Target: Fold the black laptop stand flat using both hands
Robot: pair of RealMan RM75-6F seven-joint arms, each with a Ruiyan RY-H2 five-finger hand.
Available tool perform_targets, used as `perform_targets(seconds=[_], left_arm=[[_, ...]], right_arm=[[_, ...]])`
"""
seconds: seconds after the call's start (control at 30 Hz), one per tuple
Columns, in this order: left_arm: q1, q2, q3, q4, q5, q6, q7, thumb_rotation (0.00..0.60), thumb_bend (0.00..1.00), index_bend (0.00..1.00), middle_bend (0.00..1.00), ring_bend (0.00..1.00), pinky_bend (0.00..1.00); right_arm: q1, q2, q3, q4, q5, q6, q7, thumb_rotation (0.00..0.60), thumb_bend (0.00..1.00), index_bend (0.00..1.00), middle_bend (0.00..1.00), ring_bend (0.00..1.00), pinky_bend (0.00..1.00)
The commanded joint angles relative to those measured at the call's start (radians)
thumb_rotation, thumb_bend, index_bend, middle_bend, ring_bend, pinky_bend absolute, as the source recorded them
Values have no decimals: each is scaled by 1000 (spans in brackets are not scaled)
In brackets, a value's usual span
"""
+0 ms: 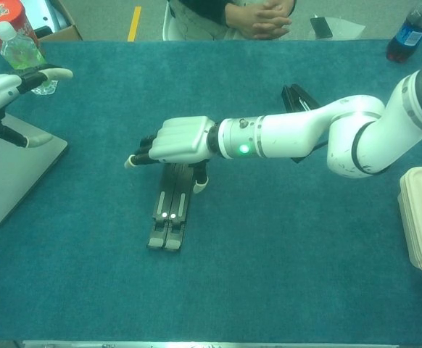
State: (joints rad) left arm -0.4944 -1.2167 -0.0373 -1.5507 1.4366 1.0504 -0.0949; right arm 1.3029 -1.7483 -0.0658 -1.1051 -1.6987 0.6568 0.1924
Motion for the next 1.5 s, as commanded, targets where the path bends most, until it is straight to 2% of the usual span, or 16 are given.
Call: perform_targets(seconds=[0.03, 0.2, 0.4, 0.53, 0.73, 1.13, 1.3, 1.5], left_arm=[[-1, 3, -2, -3, 0, 2, 1, 600, 274, 0, 0, 0, 0], [5, 1, -12, 5, 4, 31, 13, 600, 274, 0, 0, 0, 0], [19, -27, -14, 42, 20, 83, 82, 600, 274, 0, 0, 0, 0], [40, -57, -25, 77, 28, 151, 128, 600, 273, 0, 0, 0, 0], [91, -74, -33, 105, 20, 247, 190, 600, 274, 0, 0, 0, 0], [171, -3, 0, 4, -43, 266, 276, 600, 274, 0, 0, 0, 0], [206, 6, 12, -21, -24, 310, 280, 600, 274, 0, 0, 0, 0], [231, 4, 14, -36, -19, 337, 291, 600, 274, 0, 0, 0, 0]], right_arm=[[-16, 22, 10, -25, 14, 20, -8, 600, 65, 0, 84, 45, 211], [-105, 88, 46, -100, 100, 87, -84, 600, 65, 0, 94, 42, 211], [-265, 206, 87, -239, 285, 195, -272, 600, 65, 0, 119, 42, 211], [-380, 293, 102, -356, 368, 331, -377, 600, 65, 0, 134, 42, 211], [-542, 398, 108, -479, 440, 520, -429, 600, 68, 0, 149, 42, 211], [-808, 523, 48, -594, 467, 742, -429, 600, 68, 0, 149, 42, 211], [-911, 545, 31, -599, 456, 832, -419, 600, 68, 0, 149, 42, 211], [-994, 548, 25, -583, 440, 879, -390, 600, 68, 0, 150, 42, 211]])
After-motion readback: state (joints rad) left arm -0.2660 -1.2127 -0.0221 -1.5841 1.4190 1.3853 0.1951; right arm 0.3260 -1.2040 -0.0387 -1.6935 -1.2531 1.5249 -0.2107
